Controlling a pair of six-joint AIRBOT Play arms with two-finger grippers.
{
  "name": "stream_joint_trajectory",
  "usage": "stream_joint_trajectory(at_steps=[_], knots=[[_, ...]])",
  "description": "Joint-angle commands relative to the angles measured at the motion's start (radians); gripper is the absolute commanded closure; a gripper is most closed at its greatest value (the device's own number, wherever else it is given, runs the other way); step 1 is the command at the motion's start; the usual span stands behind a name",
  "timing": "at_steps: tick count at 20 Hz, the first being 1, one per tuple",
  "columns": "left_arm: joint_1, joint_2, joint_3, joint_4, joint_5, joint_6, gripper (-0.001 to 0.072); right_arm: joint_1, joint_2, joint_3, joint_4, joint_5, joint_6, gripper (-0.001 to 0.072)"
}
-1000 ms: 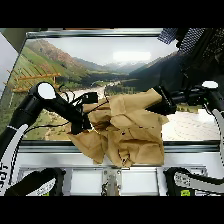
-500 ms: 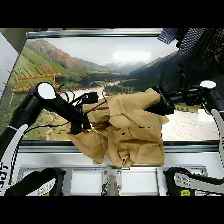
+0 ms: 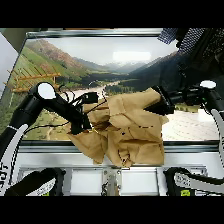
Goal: Fold the clothes and pants, and hang the long-sleeved shirts on hangers.
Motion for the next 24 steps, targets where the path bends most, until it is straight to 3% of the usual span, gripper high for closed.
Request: stream_joint_trajectory(at_steps=[1,2,3,19,20,21,22,24], knots=[[0.0,0.0,0.0,-0.001,0.0,0.0,0.0696,0.001,-0.001,-0.001,0.004,0.001,0.0,0.03],[0.0,0.0,0.0,-0.001,0.0,0.0,0.0695,0.001,-0.001,-0.001,0.003,0.001,0.0,0.0579],[0.0,0.0,0.0,-0.001,0.0,0.0,0.0695,0.001,-0.001,-0.001,0.004,0.0,0.002,0.0687],[0.0,0.0,0.0,0.009,0.003,0.0,0.0694,0.001,-0.001,-0.001,0.007,-0.003,0.023,0.0695],[0.0,0.0,0.001,0.009,0.001,0.0,0.0652,0.001,-0.001,-0.001,0.007,-0.003,0.023,0.0695],[0.0,0.0,0.001,0.009,0.001,-0.004,0.0414,0.001,-0.001,-0.001,0.007,-0.003,0.023,0.0695],[0.0,0.0,0.001,0.009,0.006,-0.029,0.029,0.001,-0.001,-0.001,0.007,-0.003,0.023,0.0696],[0.0,0.0,0.001,0.009,0.002,-0.048,0.0293,0.001,-0.001,-0.001,0.007,-0.006,0.023,0.0696]])
